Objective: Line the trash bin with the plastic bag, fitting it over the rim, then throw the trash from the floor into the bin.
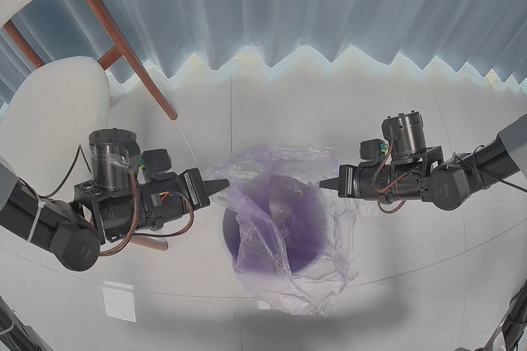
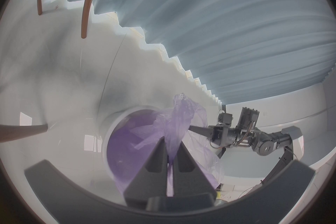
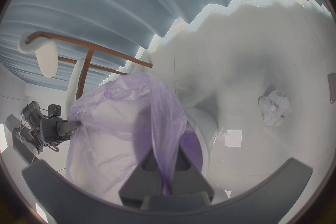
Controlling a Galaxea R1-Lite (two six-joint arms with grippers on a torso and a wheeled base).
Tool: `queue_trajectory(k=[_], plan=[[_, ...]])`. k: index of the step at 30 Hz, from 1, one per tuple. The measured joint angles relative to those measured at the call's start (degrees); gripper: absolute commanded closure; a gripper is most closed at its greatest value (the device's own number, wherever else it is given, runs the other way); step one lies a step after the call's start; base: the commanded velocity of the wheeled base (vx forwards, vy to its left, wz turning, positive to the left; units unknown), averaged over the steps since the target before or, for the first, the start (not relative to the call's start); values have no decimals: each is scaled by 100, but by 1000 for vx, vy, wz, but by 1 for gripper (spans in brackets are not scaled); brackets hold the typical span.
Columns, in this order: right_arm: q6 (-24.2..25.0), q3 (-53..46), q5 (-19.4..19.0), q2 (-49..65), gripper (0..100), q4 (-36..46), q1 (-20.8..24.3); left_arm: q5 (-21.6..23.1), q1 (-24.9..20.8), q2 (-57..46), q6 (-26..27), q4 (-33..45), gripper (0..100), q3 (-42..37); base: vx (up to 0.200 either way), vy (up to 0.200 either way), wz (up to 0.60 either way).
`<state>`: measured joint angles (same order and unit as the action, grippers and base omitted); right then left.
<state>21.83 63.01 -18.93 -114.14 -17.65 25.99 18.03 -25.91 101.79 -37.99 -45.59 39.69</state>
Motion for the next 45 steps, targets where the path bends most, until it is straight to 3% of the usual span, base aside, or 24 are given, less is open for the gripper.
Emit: queue_trajectory(k=[8,20,21,31,40,45], plan=[[77,435,0,-278,100,-104,-215,-85,83,328,-380,55,100,652,0,0,0],[96,1083,5,-755,100,-119,-516,-616,204,1012,-369,5,100,940,0,0,0],[99,1122,-9,-783,0,-119,-530,-622,215,1050,-375,2,100,958,0,0,0],[479,1002,-127,-692,0,-106,-527,-627,236,1143,-383,18,100,956,0,0,0],[630,223,-127,-6,0,-49,-499,-624,236,968,-373,73,100,923,0,0,0],[1022,-282,-126,447,0,-51,-480,-624,236,879,-373,44,100,866,0,0,0]])
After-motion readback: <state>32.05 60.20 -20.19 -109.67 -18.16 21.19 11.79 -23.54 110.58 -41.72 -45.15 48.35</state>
